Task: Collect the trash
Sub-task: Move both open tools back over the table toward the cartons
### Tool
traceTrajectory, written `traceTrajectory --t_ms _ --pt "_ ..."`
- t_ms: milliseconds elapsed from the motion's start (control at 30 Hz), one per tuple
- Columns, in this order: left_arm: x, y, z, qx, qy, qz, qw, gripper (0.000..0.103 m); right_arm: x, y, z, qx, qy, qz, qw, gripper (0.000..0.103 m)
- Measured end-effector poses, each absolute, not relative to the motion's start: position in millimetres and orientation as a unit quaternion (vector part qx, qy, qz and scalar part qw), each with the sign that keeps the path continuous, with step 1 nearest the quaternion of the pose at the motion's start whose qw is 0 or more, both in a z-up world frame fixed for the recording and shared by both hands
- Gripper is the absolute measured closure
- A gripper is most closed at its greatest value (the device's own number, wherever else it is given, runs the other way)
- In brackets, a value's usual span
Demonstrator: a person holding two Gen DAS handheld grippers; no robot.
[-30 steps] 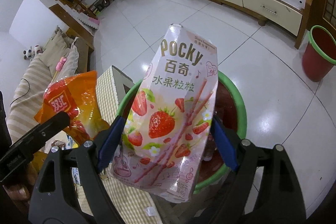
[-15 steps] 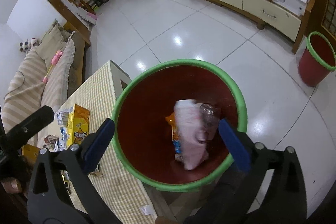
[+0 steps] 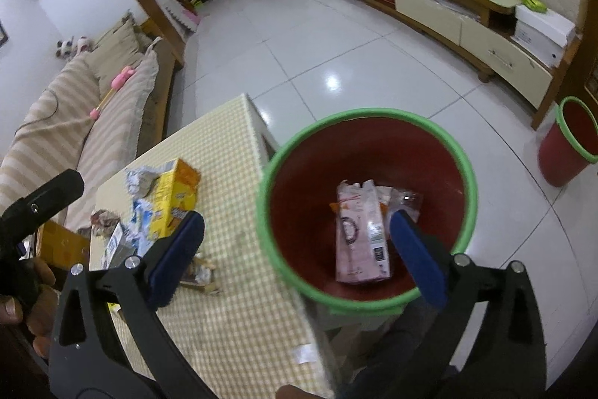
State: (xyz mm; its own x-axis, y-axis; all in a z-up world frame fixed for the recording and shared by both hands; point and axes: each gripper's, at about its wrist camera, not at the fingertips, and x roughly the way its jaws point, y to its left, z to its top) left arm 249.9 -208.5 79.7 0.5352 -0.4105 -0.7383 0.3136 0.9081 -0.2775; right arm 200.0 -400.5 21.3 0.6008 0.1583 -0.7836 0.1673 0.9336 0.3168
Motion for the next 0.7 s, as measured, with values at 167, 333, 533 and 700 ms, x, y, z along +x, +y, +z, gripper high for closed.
traceTrajectory --t_ms 167,333,533,700 --pt "233 -163 86 -0.075 0.43 -0.183 0.881 0.009 198 -361 29 0.167 0.448 0.023 0.878 0.005" --pt "216 -119 91 -0.091 0.42 -0.159 0.889 0.009 199 -319 37 0.144 0.45 0.052 0.88 0.005" --pt "196 -73 88 -0.109 0.417 -0.129 0.893 0.009 200 -276 44 0.124 0.449 0.076 0.881 0.005" --pt "180 -34 83 -0.123 0.415 -0.107 0.895 0.009 200 -248 47 0.11 0.45 0.09 0.882 0.005"
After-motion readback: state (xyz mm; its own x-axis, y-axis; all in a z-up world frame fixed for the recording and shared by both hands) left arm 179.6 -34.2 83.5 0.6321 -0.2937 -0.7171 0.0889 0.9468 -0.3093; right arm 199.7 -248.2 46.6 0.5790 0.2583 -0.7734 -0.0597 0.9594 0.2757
